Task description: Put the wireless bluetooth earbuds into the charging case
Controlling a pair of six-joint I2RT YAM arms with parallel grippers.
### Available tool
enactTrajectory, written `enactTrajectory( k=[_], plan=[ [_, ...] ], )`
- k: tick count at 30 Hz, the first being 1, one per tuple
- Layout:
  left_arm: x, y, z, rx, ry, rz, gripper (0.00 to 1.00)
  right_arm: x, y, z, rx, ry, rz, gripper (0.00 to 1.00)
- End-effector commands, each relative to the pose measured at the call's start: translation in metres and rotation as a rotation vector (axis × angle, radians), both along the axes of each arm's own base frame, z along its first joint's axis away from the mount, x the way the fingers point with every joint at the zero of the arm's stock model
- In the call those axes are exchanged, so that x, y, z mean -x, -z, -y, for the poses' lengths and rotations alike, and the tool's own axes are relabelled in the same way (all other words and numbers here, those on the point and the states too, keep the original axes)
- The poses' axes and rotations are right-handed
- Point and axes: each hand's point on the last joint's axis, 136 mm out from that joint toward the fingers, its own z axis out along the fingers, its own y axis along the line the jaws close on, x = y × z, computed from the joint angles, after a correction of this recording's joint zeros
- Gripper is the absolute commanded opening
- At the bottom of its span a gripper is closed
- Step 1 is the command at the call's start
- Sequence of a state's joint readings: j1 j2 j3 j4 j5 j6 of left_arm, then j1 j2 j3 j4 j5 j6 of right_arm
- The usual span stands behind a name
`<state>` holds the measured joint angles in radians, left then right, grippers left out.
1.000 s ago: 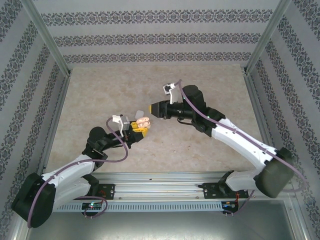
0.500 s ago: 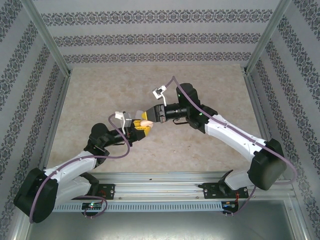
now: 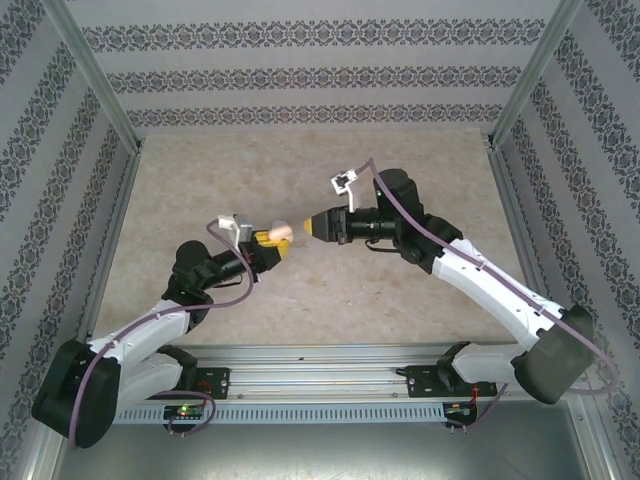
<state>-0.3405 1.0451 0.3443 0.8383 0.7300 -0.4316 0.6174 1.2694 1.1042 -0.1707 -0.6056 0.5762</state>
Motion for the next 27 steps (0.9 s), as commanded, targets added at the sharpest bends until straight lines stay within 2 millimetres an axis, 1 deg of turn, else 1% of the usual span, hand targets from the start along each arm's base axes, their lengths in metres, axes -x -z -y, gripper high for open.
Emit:
enactTrajectory(
  k=[1, 3, 6, 9, 11, 13, 16, 17, 18, 19, 21, 23, 27],
  plan=[
    [-0.023, 0.033, -0.029, 0.006, -0.121, -0.194, 0.12, -0.031, 0.043, 0.022, 0.189, 0.169, -0.025, 0.38],
    [-0.041, 0.061, -0.051, 0.002, -0.202, -0.328, 0.12, -0.041, 0.067, 0.020, 0.247, 0.190, -0.070, 0.41],
    [-0.063, 0.097, -0.076, 0.020, -0.266, -0.497, 0.11, -0.059, 0.101, 0.013, 0.311, 0.222, -0.141, 0.41],
    [-0.082, 0.131, -0.098, 0.064, -0.324, -0.617, 0.11, -0.072, 0.127, 0.001, 0.361, 0.215, -0.201, 0.44],
    [-0.090, 0.154, -0.108, 0.083, -0.355, -0.682, 0.11, -0.077, 0.136, -0.006, 0.376, 0.203, -0.218, 0.45],
    [-0.095, 0.175, -0.114, 0.092, -0.364, -0.748, 0.11, -0.080, 0.140, -0.011, 0.377, 0.194, -0.221, 0.46],
    [-0.099, 0.203, -0.119, 0.064, -0.390, -0.824, 0.12, -0.083, 0.145, -0.011, 0.390, 0.190, -0.222, 0.47],
    [-0.099, 0.209, -0.121, 0.048, -0.403, -0.842, 0.13, -0.084, 0.146, -0.010, 0.393, 0.189, -0.222, 0.48],
    [-0.098, 0.216, -0.123, 0.026, -0.419, -0.865, 0.16, -0.085, 0.148, -0.008, 0.396, 0.192, -0.226, 0.48],
    [-0.099, 0.219, -0.126, 0.015, -0.435, -0.885, 0.23, -0.085, 0.149, -0.007, 0.399, 0.193, -0.228, 0.48],
    [-0.100, 0.221, -0.129, -0.006, -0.452, -0.906, 0.33, -0.086, 0.152, -0.004, 0.402, 0.200, -0.232, 0.49],
    [-0.099, 0.225, -0.132, -0.032, -0.473, -0.939, 0.37, -0.087, 0.153, -0.002, 0.399, 0.201, -0.234, 0.49],
    [-0.100, 0.223, -0.140, -0.084, -0.515, -0.965, 0.53, -0.090, 0.149, 0.001, 0.387, 0.209, -0.229, 0.50]
  ],
)
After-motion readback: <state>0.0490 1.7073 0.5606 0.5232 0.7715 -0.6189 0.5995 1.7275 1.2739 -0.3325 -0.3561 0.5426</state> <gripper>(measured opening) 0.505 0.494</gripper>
